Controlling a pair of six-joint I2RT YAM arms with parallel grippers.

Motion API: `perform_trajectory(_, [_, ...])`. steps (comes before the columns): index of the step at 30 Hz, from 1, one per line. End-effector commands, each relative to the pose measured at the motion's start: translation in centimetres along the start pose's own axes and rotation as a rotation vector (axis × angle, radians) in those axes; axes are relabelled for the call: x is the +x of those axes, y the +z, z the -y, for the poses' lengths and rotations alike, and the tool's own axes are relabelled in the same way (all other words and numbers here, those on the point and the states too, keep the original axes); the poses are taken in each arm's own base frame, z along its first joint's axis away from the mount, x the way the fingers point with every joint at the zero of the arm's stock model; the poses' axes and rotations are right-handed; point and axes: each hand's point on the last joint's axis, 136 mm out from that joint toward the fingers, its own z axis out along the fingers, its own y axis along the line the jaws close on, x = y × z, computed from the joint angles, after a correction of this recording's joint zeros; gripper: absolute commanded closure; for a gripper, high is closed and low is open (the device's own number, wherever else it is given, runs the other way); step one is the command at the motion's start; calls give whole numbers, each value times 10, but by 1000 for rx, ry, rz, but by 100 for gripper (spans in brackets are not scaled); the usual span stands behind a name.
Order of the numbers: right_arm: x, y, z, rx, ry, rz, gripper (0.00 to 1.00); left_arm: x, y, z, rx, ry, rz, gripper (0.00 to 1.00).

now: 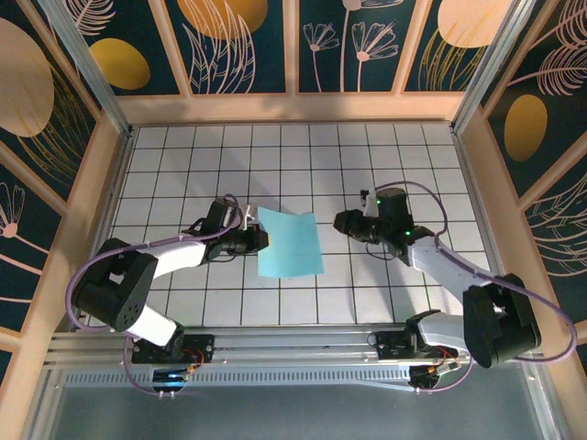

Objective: Fold a paper plane with a square sheet of paper (fold left side to right side)
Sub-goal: Place a square sheet of paper at the center of the table, then first fold in half a square sheet of paper at the center of the table.

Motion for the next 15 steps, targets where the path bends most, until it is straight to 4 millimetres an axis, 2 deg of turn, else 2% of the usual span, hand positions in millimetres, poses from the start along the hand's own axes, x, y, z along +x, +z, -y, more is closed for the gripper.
perform_trajectory(1, [4,20,-10,-52,13,-13,73,-4,0,0,-26,18,-5,100])
perform_trajectory(6, [22,54,-4,-15,-1,-127,82,0,1,0,-29,35,-39,100])
perform_trajectory(15, [25,89,17,87,-36,-197,86,11,4,-3,-34,63,-103,100])
